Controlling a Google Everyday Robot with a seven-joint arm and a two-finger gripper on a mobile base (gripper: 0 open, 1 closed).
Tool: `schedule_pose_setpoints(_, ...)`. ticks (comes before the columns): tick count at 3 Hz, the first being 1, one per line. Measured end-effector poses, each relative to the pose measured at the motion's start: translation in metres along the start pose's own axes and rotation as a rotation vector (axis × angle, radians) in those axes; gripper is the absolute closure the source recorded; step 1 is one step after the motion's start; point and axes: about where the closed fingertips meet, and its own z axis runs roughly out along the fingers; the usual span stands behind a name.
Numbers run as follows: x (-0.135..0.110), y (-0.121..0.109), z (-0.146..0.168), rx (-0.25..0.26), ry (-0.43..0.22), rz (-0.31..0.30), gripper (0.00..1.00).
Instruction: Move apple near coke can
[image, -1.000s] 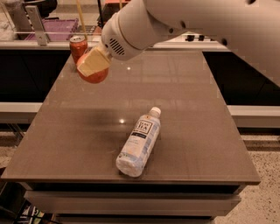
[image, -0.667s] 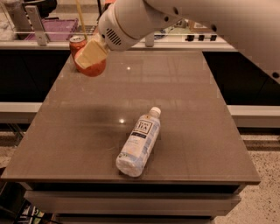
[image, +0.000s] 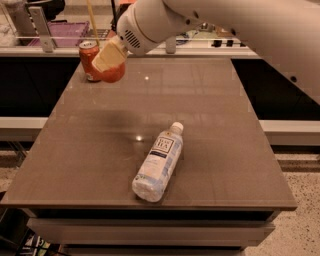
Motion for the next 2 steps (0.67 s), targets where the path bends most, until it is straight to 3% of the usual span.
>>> schedule_pose_setpoints(1,0.017,-0.018,0.022,0.018,-0.036,0.047,1.00)
schedule_pose_setpoints(2,0.041,-0.016,0.038,0.012,-0.059,0.086,1.00)
